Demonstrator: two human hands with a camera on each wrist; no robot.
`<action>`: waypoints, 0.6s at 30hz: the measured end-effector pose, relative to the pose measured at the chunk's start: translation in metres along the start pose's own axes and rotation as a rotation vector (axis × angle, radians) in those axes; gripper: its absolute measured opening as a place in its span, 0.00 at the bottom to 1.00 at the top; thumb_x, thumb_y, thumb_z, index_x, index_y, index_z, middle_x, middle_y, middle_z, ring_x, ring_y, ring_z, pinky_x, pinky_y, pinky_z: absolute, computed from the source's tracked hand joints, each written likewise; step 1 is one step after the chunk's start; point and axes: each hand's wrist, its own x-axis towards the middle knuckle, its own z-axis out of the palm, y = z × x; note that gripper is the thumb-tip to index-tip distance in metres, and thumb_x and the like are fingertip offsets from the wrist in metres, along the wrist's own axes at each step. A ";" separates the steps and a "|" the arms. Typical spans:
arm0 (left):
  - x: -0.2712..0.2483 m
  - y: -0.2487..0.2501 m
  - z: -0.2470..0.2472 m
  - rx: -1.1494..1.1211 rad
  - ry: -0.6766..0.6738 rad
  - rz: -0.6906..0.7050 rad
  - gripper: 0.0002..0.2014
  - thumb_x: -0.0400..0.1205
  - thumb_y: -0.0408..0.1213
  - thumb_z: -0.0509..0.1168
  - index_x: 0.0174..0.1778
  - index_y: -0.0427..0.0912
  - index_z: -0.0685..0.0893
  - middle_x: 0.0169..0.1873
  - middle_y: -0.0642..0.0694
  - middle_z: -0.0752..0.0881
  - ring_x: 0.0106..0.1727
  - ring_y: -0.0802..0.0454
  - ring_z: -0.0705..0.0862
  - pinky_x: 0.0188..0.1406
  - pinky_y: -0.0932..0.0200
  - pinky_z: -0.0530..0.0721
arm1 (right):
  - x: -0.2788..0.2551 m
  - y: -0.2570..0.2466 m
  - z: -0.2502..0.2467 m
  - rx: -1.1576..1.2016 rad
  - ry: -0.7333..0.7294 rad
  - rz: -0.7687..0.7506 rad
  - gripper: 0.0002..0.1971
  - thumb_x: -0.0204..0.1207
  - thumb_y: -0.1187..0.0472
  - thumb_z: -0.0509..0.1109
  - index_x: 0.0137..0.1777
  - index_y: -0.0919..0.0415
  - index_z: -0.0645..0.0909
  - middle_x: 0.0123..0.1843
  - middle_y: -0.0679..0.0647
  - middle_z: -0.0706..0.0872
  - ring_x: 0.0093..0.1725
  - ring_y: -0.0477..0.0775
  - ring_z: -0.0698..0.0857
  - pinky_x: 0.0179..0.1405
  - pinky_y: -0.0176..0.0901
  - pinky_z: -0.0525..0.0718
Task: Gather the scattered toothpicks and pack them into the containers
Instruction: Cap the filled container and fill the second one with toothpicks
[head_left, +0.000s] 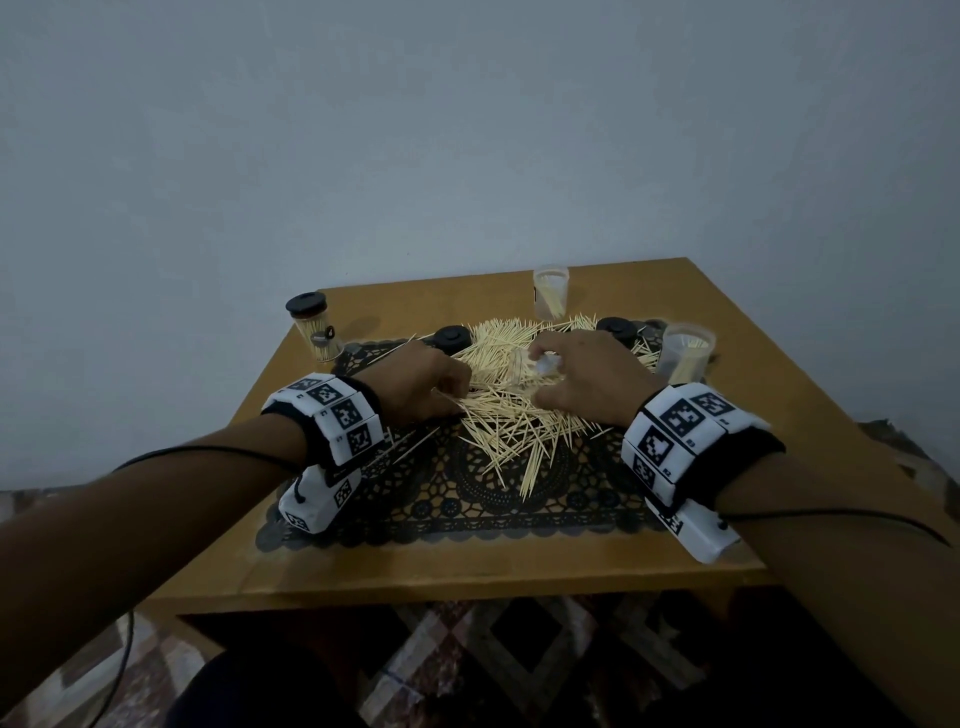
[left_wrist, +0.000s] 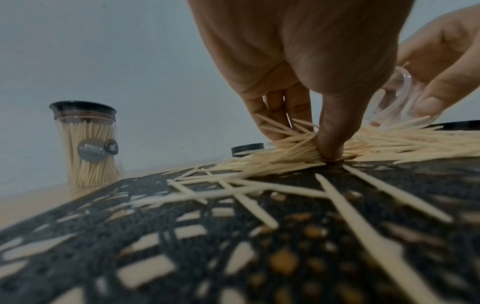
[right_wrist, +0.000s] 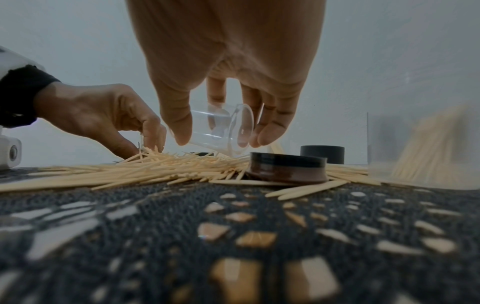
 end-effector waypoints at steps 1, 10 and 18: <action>0.000 0.000 0.000 -0.019 -0.001 -0.010 0.05 0.77 0.38 0.73 0.41 0.41 0.85 0.39 0.50 0.86 0.41 0.52 0.83 0.40 0.58 0.81 | 0.000 0.000 0.000 -0.004 0.001 -0.001 0.24 0.71 0.51 0.78 0.66 0.53 0.79 0.58 0.55 0.85 0.54 0.53 0.81 0.50 0.42 0.78; -0.002 -0.008 -0.023 0.007 0.116 -0.094 0.08 0.74 0.44 0.75 0.37 0.62 0.82 0.35 0.63 0.86 0.38 0.63 0.84 0.37 0.57 0.84 | 0.001 0.001 0.000 -0.028 0.049 0.030 0.24 0.69 0.52 0.78 0.65 0.53 0.80 0.61 0.57 0.85 0.54 0.56 0.82 0.53 0.47 0.83; 0.008 0.004 -0.030 -0.020 0.132 -0.120 0.06 0.75 0.41 0.74 0.38 0.55 0.83 0.34 0.60 0.86 0.38 0.61 0.84 0.37 0.57 0.85 | 0.001 -0.001 -0.001 -0.014 0.039 0.025 0.26 0.69 0.52 0.79 0.67 0.53 0.80 0.63 0.58 0.84 0.57 0.57 0.82 0.55 0.49 0.83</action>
